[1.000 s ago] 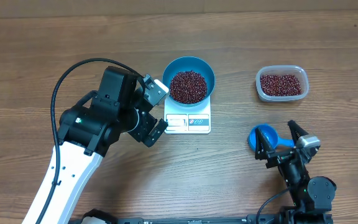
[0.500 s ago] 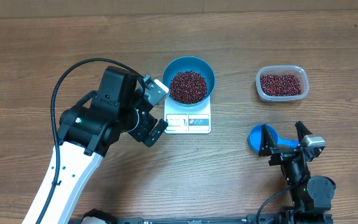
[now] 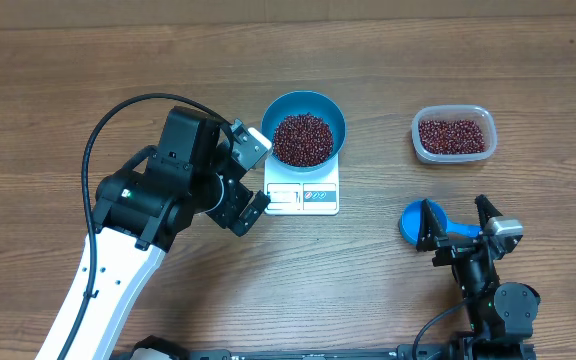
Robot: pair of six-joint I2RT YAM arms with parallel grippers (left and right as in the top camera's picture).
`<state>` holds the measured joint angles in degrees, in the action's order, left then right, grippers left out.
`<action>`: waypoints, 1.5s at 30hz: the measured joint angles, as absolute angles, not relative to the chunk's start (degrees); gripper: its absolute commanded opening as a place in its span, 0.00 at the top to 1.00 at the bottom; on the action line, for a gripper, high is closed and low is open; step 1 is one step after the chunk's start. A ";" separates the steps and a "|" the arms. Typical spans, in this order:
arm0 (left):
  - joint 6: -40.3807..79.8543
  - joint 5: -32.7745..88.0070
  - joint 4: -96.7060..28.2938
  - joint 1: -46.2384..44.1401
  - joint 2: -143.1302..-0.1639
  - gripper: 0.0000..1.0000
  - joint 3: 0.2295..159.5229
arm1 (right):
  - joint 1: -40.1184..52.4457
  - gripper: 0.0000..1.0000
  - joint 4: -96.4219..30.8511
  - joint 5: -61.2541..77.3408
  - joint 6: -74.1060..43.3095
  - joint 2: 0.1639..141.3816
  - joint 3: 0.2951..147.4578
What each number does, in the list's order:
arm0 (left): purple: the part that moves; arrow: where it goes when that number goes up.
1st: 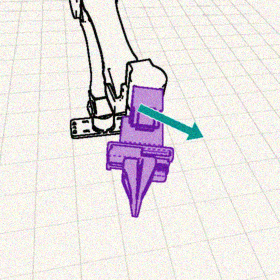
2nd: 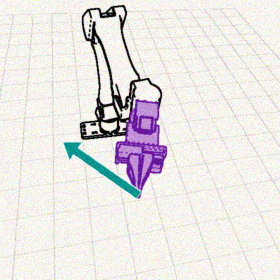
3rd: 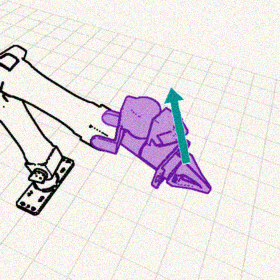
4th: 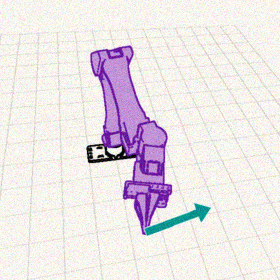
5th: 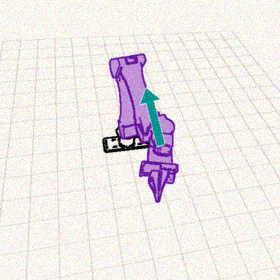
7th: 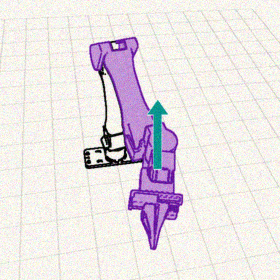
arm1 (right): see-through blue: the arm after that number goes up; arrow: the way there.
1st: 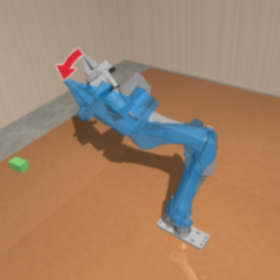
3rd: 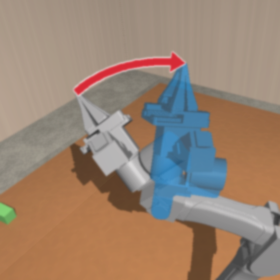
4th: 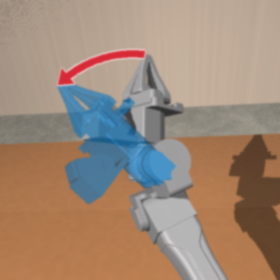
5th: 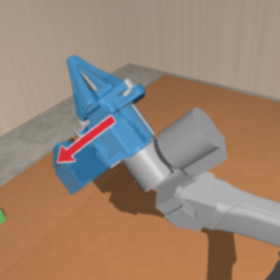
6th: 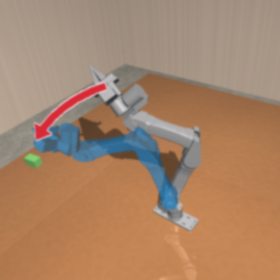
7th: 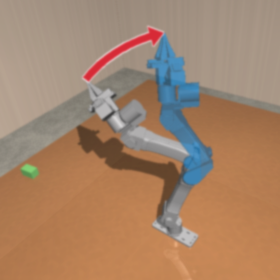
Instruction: Scoop item into bowl and weigh 150g on scale
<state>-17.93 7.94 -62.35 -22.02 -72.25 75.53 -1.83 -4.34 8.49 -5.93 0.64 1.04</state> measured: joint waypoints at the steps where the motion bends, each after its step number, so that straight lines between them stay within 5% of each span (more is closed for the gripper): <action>1: -17.93 7.94 -62.35 -22.02 -72.25 0.00 75.53 | -1.83 0.00 -4.36 8.49 -5.91 0.64 1.04; 11: -17.98 1.48 -52.75 -21.63 -68.97 0.00 71.53 | -1.83 0.00 -4.34 8.51 -5.91 0.64 1.04; 21: -14.92 3.86 -24.05 -8.32 -40.16 0.01 42.24 | -1.83 0.00 -4.32 8.40 -5.93 0.64 1.04; 36: -10.17 6.24 -11.49 -0.82 -5.89 0.00 10.59 | -1.85 0.00 -4.34 8.12 -5.96 0.64 1.04; 45: -9.74 5.04 -5.48 1.28 -0.86 0.00 1.54 | -1.83 0.00 -4.36 8.10 -5.91 0.64 1.04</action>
<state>-9.74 5.04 -5.48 1.28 -0.86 1.54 -1.83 -4.36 8.10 -5.91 0.64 1.04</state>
